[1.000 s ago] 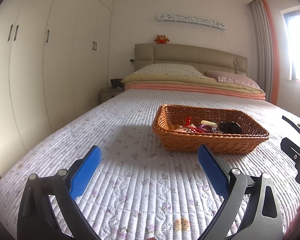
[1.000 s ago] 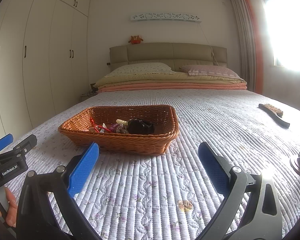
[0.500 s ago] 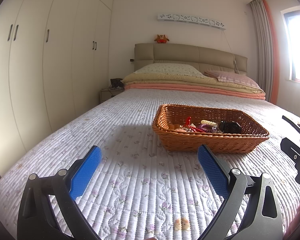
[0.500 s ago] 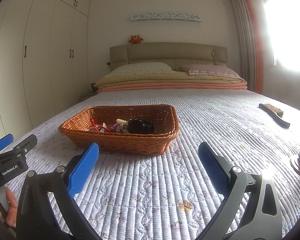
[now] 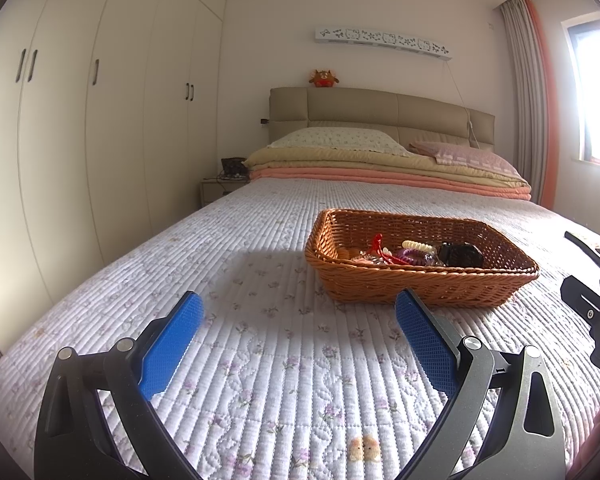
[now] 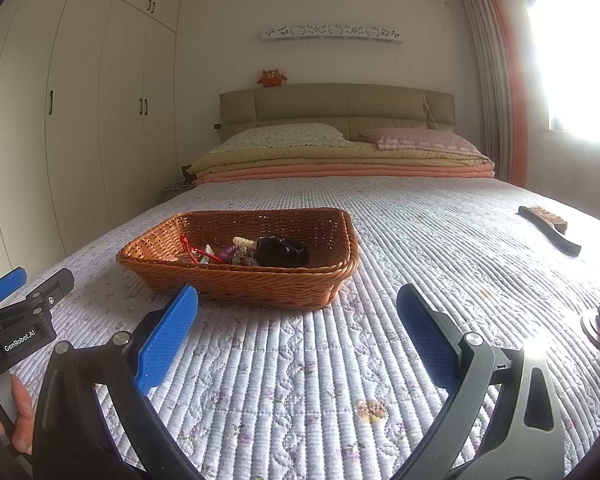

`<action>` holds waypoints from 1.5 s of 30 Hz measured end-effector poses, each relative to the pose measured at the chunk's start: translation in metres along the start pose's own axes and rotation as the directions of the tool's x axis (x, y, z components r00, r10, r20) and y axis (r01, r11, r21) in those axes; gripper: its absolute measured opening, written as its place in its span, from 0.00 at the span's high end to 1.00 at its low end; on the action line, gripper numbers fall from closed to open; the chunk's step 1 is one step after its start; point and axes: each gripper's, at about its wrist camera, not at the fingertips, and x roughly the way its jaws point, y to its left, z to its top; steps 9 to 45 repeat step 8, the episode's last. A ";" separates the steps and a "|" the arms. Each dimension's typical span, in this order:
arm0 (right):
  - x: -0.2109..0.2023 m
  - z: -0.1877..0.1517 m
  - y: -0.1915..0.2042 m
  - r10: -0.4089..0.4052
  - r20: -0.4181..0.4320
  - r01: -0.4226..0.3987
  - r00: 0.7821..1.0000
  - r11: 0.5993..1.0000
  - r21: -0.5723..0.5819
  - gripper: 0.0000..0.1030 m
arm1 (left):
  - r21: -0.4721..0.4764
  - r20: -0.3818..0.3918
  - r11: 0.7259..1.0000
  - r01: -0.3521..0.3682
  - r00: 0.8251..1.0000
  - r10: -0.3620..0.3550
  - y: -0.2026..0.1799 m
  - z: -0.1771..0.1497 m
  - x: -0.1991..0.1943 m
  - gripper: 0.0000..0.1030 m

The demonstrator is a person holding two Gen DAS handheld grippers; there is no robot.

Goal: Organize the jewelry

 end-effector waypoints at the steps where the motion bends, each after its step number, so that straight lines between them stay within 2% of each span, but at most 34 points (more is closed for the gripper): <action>1: 0.000 0.000 0.000 0.000 0.000 0.000 1.000 1.000 0.000 0.07 | -0.001 -0.003 1.000 0.000 1.000 0.000 0.000 0.000 0.000 0.09; 45: 0.000 0.000 0.000 0.000 0.001 0.000 1.000 1.000 0.001 0.07 | -0.005 -0.002 1.000 -0.001 1.000 0.001 0.002 0.002 0.001 0.09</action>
